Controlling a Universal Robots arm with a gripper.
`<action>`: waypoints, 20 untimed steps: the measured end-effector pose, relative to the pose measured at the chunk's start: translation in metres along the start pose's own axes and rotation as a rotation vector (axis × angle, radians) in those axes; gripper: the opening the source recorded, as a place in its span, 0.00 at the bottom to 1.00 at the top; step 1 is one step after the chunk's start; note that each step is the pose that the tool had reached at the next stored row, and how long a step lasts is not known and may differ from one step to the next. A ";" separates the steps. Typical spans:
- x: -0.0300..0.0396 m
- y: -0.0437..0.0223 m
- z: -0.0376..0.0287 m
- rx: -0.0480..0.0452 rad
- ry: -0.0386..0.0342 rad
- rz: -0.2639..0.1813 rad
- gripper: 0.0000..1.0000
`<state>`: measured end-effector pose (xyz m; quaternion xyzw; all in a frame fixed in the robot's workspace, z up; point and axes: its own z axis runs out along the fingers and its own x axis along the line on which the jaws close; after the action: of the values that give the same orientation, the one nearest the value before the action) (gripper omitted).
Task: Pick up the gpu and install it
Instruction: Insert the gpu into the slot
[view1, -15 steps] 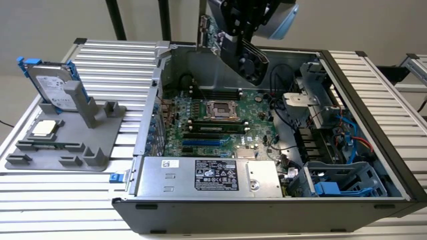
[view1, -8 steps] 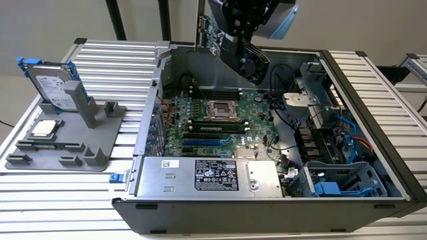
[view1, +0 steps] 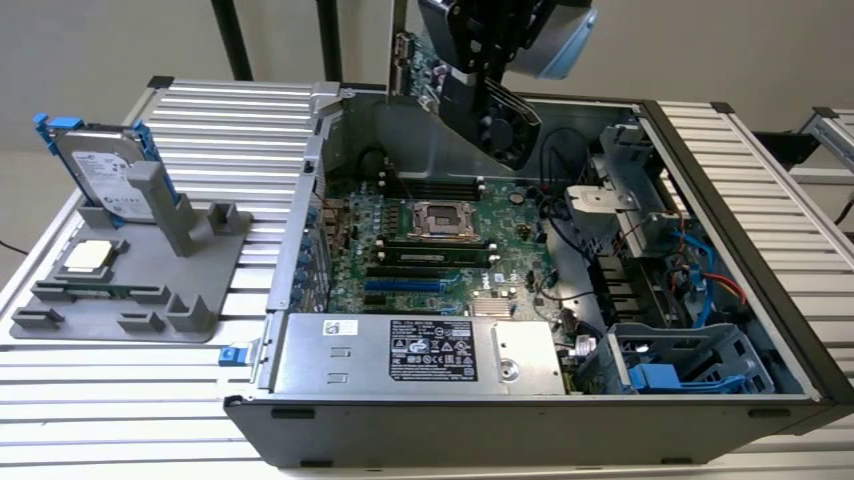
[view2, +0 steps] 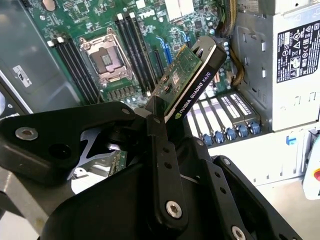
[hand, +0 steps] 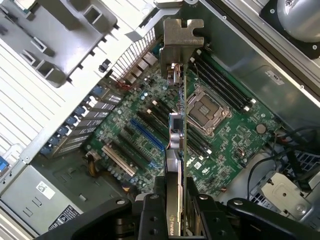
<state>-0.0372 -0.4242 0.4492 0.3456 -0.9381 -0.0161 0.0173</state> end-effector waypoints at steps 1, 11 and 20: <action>0.0000 0.0000 0.0000 0.0001 0.0001 -0.004 0.00; 0.0000 0.0001 0.0000 0.0010 0.0020 -0.047 0.00; 0.0000 0.0000 0.0000 0.0019 0.0035 -0.085 0.00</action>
<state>-0.0372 -0.4242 0.4492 0.3851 -0.9226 -0.0154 0.0179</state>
